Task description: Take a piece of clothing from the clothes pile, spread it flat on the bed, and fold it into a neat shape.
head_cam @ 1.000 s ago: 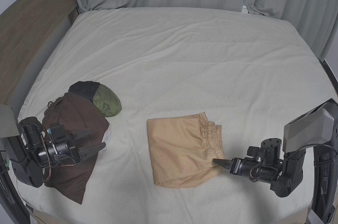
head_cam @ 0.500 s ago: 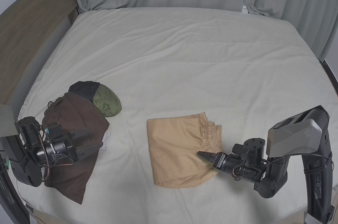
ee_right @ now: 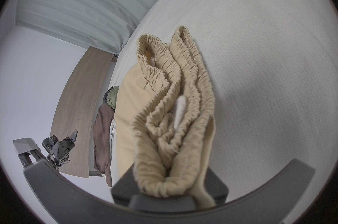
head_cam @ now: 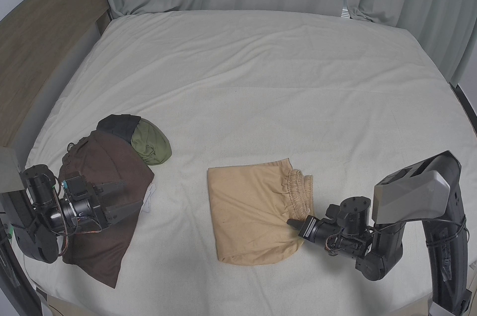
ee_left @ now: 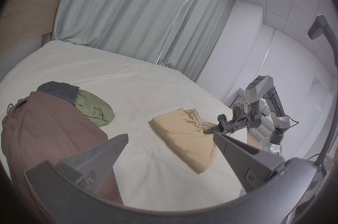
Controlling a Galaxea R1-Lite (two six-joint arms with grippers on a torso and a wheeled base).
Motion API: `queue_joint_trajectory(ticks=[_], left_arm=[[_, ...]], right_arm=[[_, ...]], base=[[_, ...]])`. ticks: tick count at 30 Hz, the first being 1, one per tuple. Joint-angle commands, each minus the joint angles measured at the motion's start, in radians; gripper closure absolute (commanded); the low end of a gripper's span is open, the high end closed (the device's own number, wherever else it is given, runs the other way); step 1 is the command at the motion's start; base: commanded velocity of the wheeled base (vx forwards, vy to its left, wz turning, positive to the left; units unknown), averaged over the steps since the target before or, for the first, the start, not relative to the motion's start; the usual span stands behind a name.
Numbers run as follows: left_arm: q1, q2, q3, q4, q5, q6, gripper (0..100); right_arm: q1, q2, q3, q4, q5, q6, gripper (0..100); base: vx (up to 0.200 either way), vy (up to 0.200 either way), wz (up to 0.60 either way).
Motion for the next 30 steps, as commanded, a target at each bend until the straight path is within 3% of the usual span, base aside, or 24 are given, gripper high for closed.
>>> queue_joint_trajectory(ticks=[1,14,30], left_arm=[[0.001,0.002,0.001,0.0,0.0,-0.001,0],[0.002,0.0,-0.001,0.0,-0.003,0.029,0],[-0.004,0.002,-0.001,0.0,0.0,0.024,0]], right_arm=[[0.002,0.0,0.0,-0.001,0.001,0.0,100],[0.044,-0.172,0.008,-0.001,0.013,-0.006,100],[0.07,-0.337,-0.062,0.007,0.082,-0.016,100]], base=[[0.0,0.0,0.0],[0.0,0.0,0.0],[0.0,0.0,0.0]])
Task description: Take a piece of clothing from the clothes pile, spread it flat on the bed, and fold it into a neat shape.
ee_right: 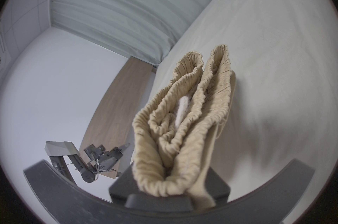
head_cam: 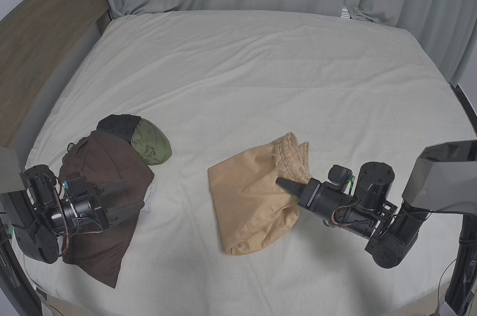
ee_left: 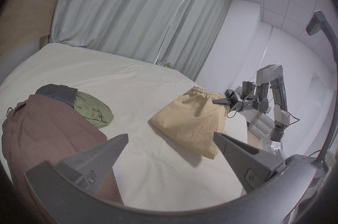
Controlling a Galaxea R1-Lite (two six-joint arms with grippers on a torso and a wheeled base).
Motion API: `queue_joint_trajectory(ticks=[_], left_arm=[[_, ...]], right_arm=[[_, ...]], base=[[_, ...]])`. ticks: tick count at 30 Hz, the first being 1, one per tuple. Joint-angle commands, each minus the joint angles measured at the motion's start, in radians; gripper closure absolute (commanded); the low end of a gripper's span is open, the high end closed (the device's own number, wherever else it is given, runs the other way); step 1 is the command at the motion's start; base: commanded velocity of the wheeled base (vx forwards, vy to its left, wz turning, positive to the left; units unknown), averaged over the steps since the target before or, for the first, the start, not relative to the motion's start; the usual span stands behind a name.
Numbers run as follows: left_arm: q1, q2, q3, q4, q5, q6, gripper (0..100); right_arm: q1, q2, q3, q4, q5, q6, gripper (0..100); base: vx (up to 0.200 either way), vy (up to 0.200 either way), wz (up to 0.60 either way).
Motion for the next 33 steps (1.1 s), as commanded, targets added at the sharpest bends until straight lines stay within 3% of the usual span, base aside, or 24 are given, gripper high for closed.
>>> queue_joint_trajectory(ticks=[1,18,24,33], left_arm=[[0.003,0.001,-0.004,0.0,0.0,-0.001,0],[-0.007,-0.016,0.003,0.0,0.0,-0.001,0],[-0.007,-0.017,0.008,0.0,0.0,0.0,0],[-0.007,-0.011,0.008,0.0,0.0,0.002,0]], right_arm=[[0.013,-0.061,-0.034,0.001,0.008,-0.001,100],[0.006,-0.044,-0.326,0.096,0.046,-0.009,100],[-0.042,-0.033,-0.399,0.153,0.109,-0.008,100],[-0.099,0.059,-0.557,0.229,0.12,-0.008,100]], base=[[0.0,0.0,0.0],[0.0,0.0,0.0],[0.0,0.0,0.0],[0.0,0.0,0.0]])
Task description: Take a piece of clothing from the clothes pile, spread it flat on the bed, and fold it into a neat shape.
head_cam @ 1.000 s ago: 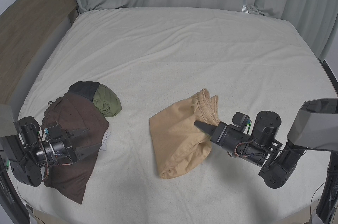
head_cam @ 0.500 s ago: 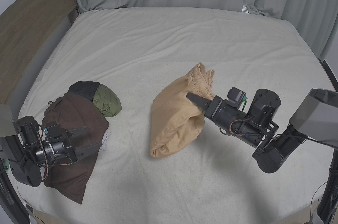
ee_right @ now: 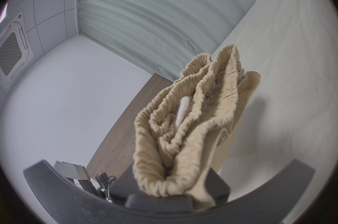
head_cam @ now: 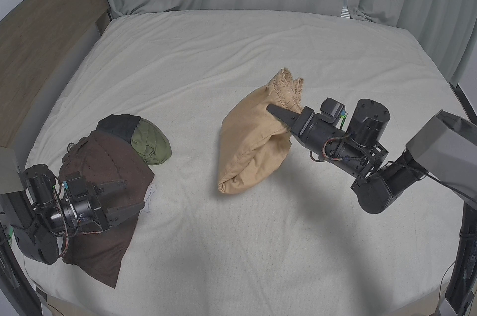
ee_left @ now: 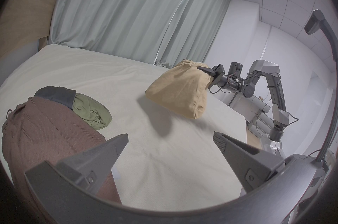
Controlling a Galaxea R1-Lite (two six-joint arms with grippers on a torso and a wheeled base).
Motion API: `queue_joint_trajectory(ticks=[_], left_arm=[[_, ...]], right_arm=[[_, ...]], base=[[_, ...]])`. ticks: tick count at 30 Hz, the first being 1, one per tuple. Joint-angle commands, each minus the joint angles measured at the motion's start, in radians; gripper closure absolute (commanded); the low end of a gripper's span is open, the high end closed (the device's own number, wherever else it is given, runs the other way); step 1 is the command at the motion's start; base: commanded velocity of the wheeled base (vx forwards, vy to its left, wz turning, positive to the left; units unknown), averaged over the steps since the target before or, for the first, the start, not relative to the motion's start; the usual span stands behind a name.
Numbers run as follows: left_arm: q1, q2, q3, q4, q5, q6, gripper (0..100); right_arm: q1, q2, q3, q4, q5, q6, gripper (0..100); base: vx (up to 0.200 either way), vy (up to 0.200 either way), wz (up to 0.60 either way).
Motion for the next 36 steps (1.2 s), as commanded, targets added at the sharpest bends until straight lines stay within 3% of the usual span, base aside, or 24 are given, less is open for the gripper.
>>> queue_joint_trajectory(ticks=[1,27,36], left_arm=[[0.0,0.004,0.0,-0.001,0.0,0.0,0],[0.002,0.024,0.006,-0.001,-0.002,-0.001,0],[0.0,0.024,0.008,-0.001,-0.003,-0.001,0]], right_arm=[[-0.031,0.085,-0.094,0.03,0.003,0.0,100],[-0.07,0.292,-0.499,0.188,0.001,0.012,100],[-0.113,0.447,-0.492,0.165,-0.007,0.014,100]], base=[[0.0,0.0,0.0],[0.0,0.0,0.0],[0.0,0.0,0.0]])
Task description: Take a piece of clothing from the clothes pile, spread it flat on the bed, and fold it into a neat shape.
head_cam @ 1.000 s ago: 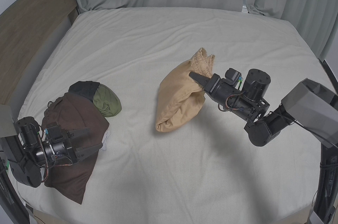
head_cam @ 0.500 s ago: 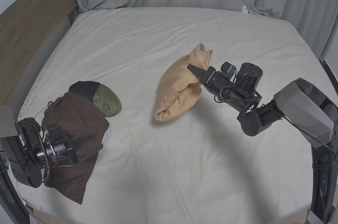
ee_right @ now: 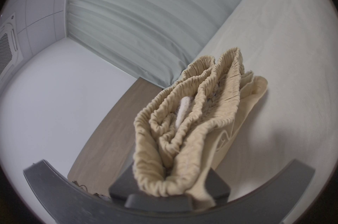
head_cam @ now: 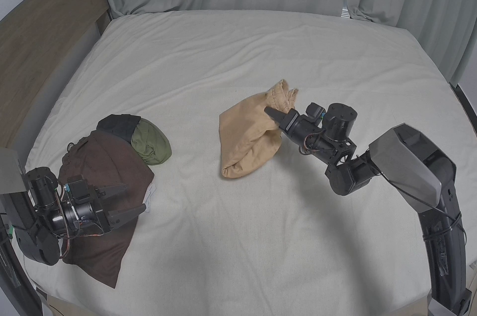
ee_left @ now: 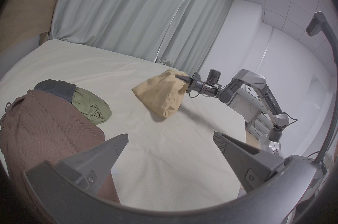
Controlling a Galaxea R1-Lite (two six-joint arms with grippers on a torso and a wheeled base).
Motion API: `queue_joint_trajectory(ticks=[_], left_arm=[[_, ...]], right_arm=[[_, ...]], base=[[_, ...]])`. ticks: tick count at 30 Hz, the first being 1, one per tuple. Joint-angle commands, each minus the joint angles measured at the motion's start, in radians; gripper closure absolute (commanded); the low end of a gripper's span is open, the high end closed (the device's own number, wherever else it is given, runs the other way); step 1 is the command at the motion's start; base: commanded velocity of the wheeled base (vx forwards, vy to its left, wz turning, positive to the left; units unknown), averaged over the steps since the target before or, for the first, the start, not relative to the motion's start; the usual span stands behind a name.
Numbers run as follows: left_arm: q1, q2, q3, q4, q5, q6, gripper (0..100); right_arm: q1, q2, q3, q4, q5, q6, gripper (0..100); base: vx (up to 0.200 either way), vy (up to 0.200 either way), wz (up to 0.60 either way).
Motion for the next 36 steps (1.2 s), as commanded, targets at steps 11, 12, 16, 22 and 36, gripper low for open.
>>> queue_joint_trajectory(ticks=[11,12,16,22,36], left_arm=[[-0.001,-0.002,0.0,-0.001,-0.002,0.002,0],[-0.001,-0.002,0.0,-0.001,-0.002,0.002,0],[-0.001,-0.002,0.0,-0.001,-0.002,0.002,0],[-0.001,0.0,-0.001,-0.001,-0.002,0.002,0],[0.007,-0.011,-0.01,-0.001,-0.006,-0.005,0]], right_arm=[[-0.054,0.118,0.18,-0.151,-0.007,-0.006,100],[-0.054,0.12,0.188,-0.16,-0.007,-0.006,100],[-0.06,0.141,0.202,-0.194,-0.007,-0.006,100],[-0.074,0.145,0.199,-0.197,-0.007,-0.008,0],[-0.054,0.065,0.551,-0.347,-0.007,-0.127,0]], base=[[0.0,0.0,0.0],[0.0,0.0,0.0],[0.0,0.0,0.0],[0.0,0.0,0.0],[0.0,0.0,0.0]])
